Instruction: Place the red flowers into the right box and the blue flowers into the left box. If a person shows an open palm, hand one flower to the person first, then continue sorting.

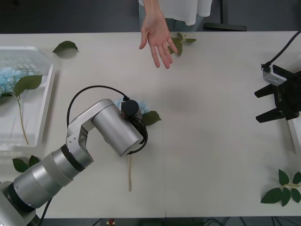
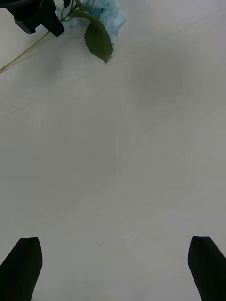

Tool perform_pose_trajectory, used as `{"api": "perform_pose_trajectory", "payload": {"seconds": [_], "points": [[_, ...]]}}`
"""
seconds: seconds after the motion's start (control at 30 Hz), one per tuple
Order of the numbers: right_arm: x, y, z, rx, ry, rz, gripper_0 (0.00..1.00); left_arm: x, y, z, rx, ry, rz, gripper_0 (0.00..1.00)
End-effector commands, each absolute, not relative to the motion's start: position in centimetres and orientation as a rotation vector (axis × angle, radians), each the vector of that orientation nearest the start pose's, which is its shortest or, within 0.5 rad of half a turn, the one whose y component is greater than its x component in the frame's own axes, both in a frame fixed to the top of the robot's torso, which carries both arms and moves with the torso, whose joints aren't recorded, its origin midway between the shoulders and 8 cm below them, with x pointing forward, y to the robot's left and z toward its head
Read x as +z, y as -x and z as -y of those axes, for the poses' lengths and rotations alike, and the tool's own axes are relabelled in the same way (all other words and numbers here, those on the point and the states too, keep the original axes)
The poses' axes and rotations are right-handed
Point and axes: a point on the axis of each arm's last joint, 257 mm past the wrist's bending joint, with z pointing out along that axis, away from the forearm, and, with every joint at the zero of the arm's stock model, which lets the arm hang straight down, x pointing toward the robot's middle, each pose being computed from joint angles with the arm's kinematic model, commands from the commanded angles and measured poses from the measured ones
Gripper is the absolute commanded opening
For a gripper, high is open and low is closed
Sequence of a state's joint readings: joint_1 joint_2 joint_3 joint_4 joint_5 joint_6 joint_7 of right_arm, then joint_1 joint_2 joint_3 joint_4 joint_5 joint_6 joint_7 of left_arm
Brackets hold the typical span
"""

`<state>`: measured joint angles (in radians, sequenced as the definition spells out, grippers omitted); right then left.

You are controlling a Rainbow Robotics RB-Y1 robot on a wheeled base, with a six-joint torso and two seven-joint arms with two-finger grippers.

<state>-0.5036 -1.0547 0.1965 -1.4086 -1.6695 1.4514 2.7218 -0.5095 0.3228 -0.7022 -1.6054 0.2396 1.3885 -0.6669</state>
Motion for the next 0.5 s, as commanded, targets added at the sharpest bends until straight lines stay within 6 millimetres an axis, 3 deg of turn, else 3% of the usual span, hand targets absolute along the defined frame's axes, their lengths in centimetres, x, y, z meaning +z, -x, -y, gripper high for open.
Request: {"api": "perform_pose_trajectory", "payload": {"seconds": [0.03, 0.37, 0.5], "points": [[-17.2, -44.8, 28.2, 0.435, 1.549, -1.987, 0.9, -33.8, -46.2, -6.1, -0.083, -0.024, -2.613, 0.0], [-17.2, -44.8, 28.2, 0.435, 1.549, -1.987, 0.9, -30.8, -48.8, -9.6, -0.013, -0.036, -2.58, 0.0], [-17.2, -44.8, 28.2, 0.435, 1.549, -1.987, 0.9, -28.7, -50.0, -9.8, -0.015, -0.084, -2.532, 0.0]]}}
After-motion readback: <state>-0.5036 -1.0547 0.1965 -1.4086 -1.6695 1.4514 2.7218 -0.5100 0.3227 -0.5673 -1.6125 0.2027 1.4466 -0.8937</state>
